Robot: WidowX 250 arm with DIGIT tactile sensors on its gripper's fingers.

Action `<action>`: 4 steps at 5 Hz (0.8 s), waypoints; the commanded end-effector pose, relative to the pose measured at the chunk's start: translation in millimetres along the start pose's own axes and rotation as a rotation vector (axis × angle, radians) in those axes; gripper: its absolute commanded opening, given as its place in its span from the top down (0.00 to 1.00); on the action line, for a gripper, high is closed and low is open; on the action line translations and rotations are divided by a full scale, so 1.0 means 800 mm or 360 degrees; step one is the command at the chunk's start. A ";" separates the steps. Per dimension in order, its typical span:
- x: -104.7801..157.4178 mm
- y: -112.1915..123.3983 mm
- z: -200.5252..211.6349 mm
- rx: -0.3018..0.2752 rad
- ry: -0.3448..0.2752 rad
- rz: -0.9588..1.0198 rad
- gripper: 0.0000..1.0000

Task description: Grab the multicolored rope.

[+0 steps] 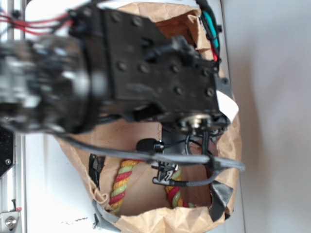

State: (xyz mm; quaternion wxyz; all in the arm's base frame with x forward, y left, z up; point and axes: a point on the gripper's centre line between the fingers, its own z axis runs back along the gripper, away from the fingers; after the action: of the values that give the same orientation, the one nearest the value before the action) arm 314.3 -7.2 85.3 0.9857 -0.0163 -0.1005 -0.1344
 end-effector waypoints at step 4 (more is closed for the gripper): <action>-0.012 -0.071 0.011 -0.0045 -0.0054 -0.0180 0.00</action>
State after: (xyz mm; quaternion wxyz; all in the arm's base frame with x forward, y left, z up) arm 286.0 -47.8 75.5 0.9796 -0.0279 -0.0911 -0.1767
